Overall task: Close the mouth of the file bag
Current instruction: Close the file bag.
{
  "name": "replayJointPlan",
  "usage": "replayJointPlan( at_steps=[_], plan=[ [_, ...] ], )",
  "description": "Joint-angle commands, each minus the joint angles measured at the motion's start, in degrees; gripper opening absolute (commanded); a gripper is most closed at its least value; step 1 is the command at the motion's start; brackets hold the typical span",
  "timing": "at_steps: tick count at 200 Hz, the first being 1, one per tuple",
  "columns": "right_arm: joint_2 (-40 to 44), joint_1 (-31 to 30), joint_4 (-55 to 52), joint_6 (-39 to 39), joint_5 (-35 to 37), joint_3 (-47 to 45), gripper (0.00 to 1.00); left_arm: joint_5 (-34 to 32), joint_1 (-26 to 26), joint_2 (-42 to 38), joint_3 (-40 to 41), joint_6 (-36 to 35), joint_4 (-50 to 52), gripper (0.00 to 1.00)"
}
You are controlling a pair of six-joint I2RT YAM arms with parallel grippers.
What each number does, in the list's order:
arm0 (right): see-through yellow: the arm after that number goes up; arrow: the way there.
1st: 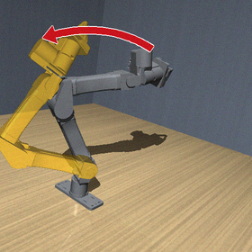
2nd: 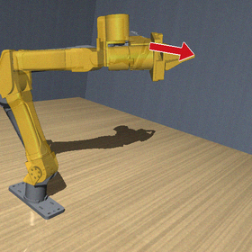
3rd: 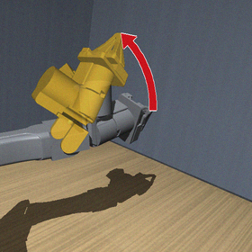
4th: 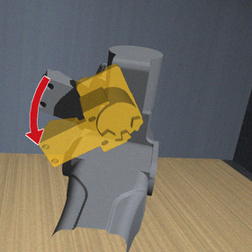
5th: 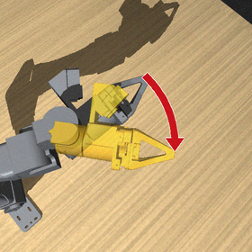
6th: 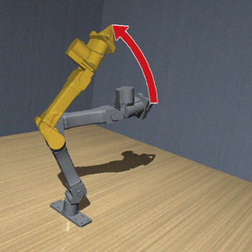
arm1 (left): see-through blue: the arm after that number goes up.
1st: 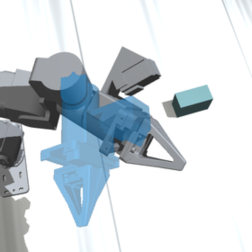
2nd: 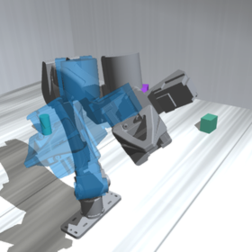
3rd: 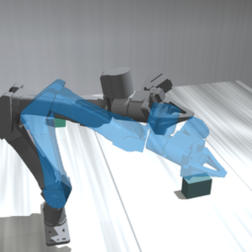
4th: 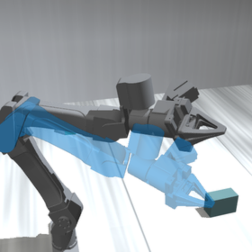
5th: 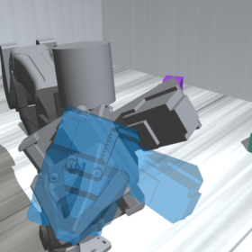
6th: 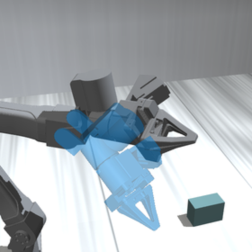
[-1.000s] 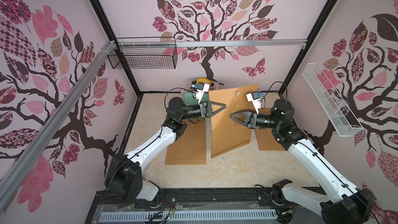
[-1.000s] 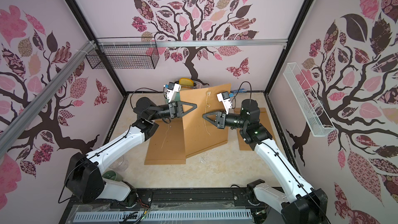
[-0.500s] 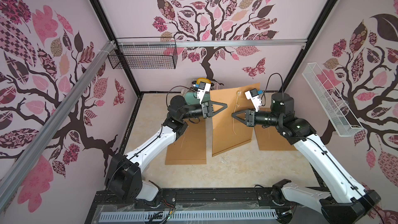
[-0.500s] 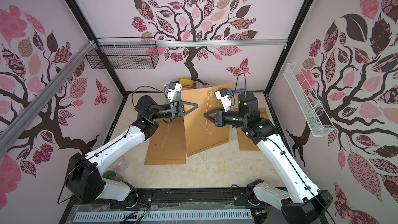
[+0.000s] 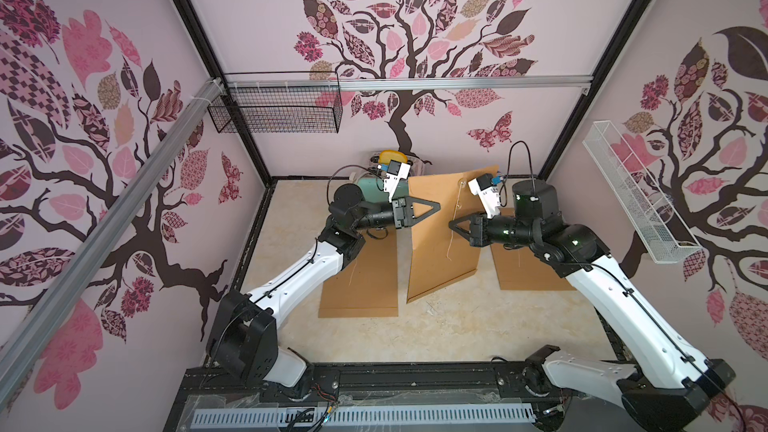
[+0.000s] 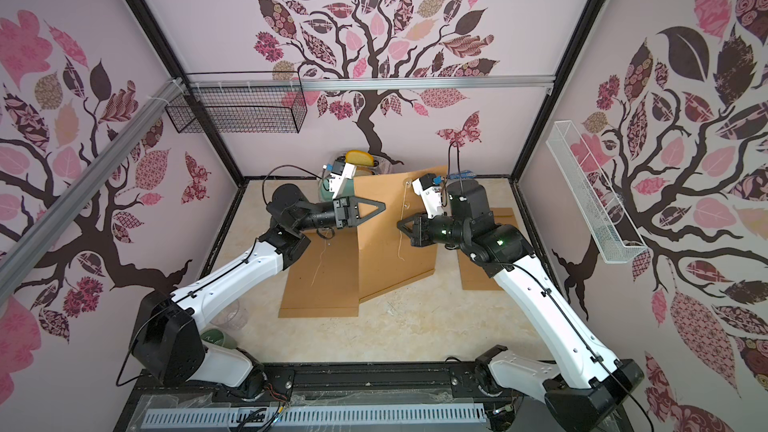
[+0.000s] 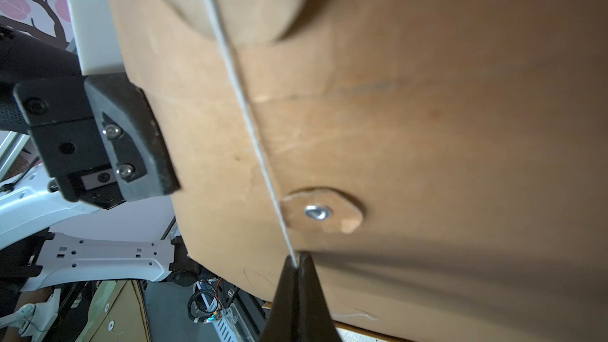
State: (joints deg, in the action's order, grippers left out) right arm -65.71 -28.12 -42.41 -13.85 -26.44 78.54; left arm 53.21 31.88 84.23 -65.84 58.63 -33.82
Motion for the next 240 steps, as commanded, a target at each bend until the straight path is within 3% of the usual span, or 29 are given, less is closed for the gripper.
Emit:
replayJointPlan(
  at_steps=[1,33,62,114,128,154,207,240],
  plan=[
    [-0.1,-1.0,-2.8,0.7,2.4,3.1,0.0,-0.3,0.2,0.1,-2.0,-0.5,-2.3,0.0],
    [-0.4,-2.3,-1.6,-0.2,2.6,3.6,0.0,-0.4,0.2,0.4,-2.1,-0.5,-2.2,0.0],
    [-1.1,-6.8,-2.2,1.0,8.9,4.1,0.0,-0.4,0.3,0.5,-2.4,-0.4,-2.0,0.0],
    [-0.2,-6.8,-0.3,0.2,14.1,1.9,0.0,0.0,0.2,-0.6,-2.1,2.0,-4.5,0.0],
    [0.6,-5.2,2.4,0.5,10.3,-0.2,0.0,0.5,0.2,-0.9,-1.7,3.3,-6.1,0.0],
    [-0.5,2.0,4.9,-1.2,-3.0,-2.8,0.0,1.7,0.3,-1.0,-1.5,5.4,-8.6,0.0],
    [0.9,3.7,4.0,0.7,-2.8,-3.1,0.0,2.1,0.3,-0.4,-1.3,7.4,-11.0,0.0],
    [2.0,3.7,4.2,0.1,-4.9,-4.1,0.02,1.5,0.3,-0.9,-1.3,4.1,-7.0,0.0]
  ],
)
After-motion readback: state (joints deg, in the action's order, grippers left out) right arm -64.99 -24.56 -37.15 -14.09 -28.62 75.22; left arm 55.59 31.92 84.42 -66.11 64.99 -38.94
